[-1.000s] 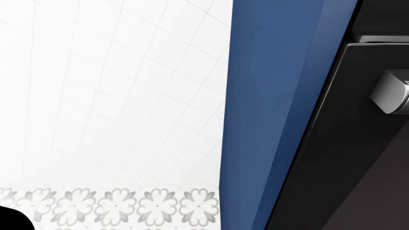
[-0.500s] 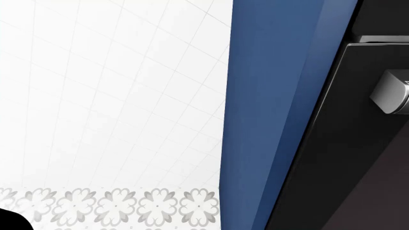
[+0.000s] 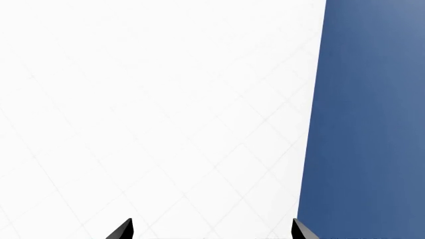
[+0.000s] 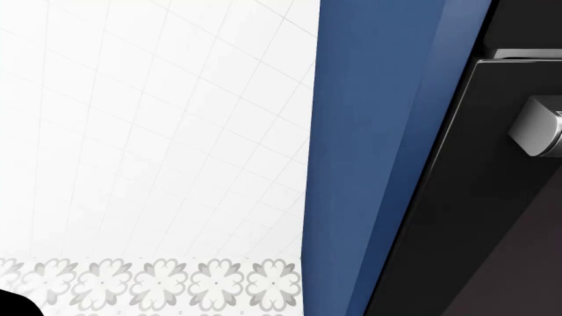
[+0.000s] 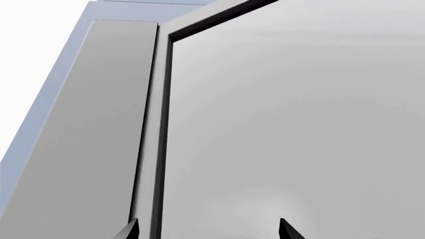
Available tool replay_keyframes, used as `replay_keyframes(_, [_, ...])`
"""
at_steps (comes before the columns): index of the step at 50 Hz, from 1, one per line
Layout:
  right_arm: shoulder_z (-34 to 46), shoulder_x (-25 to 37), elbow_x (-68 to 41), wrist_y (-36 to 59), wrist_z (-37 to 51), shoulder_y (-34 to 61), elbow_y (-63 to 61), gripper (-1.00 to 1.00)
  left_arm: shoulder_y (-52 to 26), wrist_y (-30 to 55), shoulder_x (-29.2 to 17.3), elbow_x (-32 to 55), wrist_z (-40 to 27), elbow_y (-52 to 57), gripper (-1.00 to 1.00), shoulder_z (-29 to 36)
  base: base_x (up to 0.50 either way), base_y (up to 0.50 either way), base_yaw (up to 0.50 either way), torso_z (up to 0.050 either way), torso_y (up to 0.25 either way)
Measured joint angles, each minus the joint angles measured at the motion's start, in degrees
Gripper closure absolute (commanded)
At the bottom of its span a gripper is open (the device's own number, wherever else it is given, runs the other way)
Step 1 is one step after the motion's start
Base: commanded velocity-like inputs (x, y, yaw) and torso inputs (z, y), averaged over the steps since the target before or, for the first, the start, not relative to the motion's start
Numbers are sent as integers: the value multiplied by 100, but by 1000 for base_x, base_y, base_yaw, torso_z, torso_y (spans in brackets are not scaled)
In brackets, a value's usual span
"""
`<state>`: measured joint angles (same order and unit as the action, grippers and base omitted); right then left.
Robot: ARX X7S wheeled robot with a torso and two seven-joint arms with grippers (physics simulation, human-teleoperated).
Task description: Close the microwave door
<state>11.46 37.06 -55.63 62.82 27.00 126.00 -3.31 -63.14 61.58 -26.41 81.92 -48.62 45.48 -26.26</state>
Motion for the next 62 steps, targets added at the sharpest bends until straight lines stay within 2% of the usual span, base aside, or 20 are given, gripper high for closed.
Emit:
replay_keyframes(22, [-978, 141, -516, -205, 149, -564, 347, -100, 84, -63, -20, -38, 21, 36, -100, 78, 0, 0, 0, 0, 0])
replay_keyframes(45, [-1361, 244, -691, -270, 279, -735, 530, -100, 163, -131, -34, -67, 35, 84, -100, 162, 0, 0, 0, 0, 0])
replay_keyframes(62, [-2321, -26, -1203, -489, 997, -998, 746, -100, 224, -181, -57, -73, 37, 111, -100, 198, 0, 0, 0, 0, 0])
